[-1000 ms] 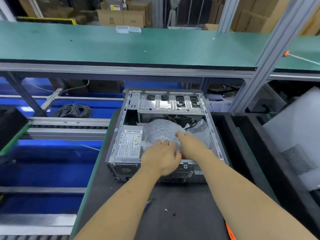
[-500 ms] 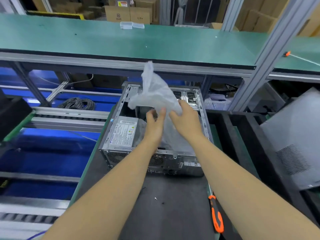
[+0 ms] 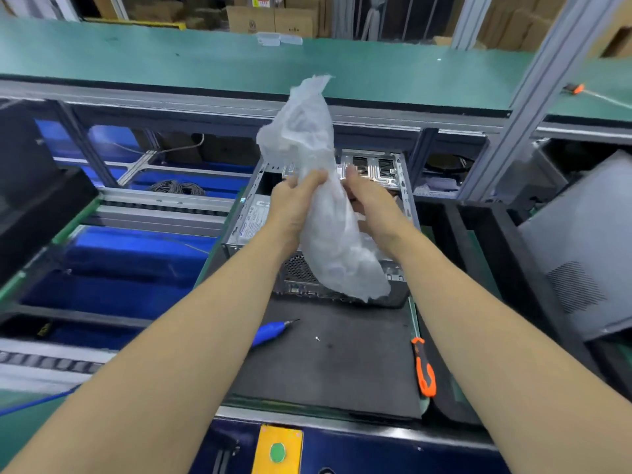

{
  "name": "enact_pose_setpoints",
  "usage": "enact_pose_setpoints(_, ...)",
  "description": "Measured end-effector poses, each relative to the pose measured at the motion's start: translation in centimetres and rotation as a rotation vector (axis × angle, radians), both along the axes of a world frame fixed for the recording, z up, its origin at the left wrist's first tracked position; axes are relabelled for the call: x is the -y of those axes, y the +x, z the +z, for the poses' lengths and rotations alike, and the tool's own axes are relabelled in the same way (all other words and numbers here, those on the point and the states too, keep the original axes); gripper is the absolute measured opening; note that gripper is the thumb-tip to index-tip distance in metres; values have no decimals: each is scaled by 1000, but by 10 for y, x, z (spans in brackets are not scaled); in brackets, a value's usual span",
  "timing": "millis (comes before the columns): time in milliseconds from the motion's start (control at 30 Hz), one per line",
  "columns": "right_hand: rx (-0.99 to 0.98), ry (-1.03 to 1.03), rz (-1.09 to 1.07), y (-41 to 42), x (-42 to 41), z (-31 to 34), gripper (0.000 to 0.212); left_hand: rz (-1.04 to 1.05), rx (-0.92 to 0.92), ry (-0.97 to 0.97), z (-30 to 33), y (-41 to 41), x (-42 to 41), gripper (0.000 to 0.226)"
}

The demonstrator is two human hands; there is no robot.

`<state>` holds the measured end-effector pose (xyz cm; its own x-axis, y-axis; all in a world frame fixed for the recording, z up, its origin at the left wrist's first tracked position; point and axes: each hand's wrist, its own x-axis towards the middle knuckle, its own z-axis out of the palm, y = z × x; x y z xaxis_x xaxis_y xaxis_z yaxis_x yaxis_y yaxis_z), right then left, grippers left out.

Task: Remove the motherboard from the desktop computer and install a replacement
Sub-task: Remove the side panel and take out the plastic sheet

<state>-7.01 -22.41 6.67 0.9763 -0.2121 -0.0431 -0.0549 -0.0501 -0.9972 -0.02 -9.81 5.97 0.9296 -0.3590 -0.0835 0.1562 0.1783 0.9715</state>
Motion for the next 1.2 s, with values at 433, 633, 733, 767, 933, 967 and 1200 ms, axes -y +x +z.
enact_pose_setpoints(433, -175, 364, -99, -101, -60, -91, 57, -839, -55, 592, -84, -87, -153, 36)
enact_pose_setpoints(633, -663, 91, 131, -131, -90, -131, 72, -1240, -387, 907, -128, -102, -231, 25)
enact_pose_setpoints(733, -778, -4, 245, -132, -116, -144, 65, -1260, -455, 984, -136, -98, -264, 14)
enact_pose_setpoints(767, -799, -25, 280, -131, -124, -148, 62, -1241, -473, 1003, -140, -96, -276, 16)
enact_pose_setpoints(933, -855, -224, 445, -121, -163, -159, 46, -1037, -468, 1027, -150, -95, -321, 31)
enact_pose_setpoints(967, -861, -265, 471, -119, -171, -162, 41, -979, -463, 1018, -152, -95, -327, 43)
enact_pose_setpoints(1200, -778, -359, 513, -107, -227, -176, 26, -847, -563, 956, -152, -84, -367, 97)
